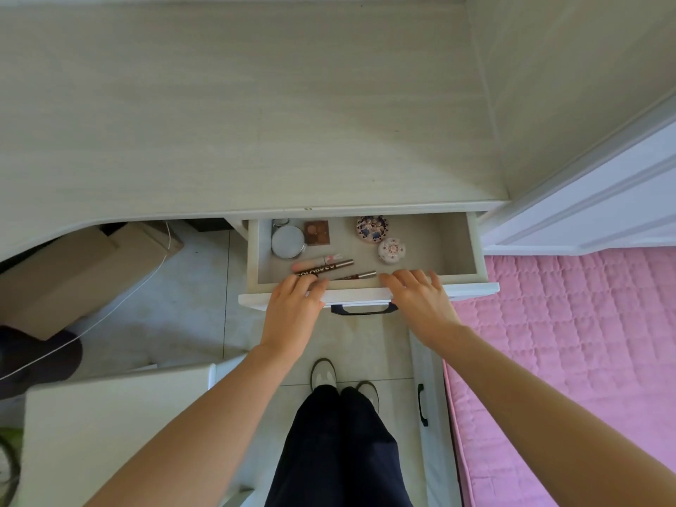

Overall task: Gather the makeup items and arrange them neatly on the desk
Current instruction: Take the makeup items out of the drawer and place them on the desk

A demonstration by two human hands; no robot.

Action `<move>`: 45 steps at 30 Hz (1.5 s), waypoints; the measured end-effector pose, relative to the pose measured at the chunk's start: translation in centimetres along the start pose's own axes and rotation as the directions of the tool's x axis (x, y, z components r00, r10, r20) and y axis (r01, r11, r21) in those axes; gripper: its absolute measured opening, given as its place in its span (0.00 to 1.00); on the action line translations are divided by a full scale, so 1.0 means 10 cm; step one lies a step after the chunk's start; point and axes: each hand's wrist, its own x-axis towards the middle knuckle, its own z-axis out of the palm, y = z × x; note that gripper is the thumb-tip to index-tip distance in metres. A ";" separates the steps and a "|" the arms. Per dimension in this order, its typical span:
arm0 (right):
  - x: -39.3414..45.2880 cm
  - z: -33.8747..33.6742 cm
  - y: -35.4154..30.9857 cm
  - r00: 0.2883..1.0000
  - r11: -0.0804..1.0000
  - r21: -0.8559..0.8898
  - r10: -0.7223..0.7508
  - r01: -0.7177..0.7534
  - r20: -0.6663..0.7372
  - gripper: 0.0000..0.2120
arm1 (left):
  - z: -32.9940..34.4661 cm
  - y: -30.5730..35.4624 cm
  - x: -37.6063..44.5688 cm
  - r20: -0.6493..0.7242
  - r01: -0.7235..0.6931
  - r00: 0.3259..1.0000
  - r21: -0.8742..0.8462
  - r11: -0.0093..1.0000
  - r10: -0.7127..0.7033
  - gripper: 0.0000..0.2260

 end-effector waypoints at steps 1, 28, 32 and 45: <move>-0.06 0.02 -0.02 1.000 1.000 0.005 0.000 0.000 0.012 0.33 | -0.01 0.02 -0.06 0.007 -0.001 1.000 0.006 1.000 0.001 0.22; -1.24 0.39 -0.28 0.982 0.991 0.080 -0.119 0.108 0.144 0.22 | -0.02 0.48 -1.32 0.147 -0.007 0.989 -0.025 1.000 0.011 0.24; -1.25 0.39 -0.27 0.979 0.989 0.082 -0.133 0.121 0.153 0.22 | -0.02 0.51 -1.36 0.152 0.030 0.988 -0.051 0.998 -0.022 0.23; -1.05 0.29 -0.13 0.975 0.946 0.317 -0.128 0.065 0.183 0.17 | -0.06 0.40 -1.12 0.196 0.164 0.972 -0.181 0.970 -0.127 0.08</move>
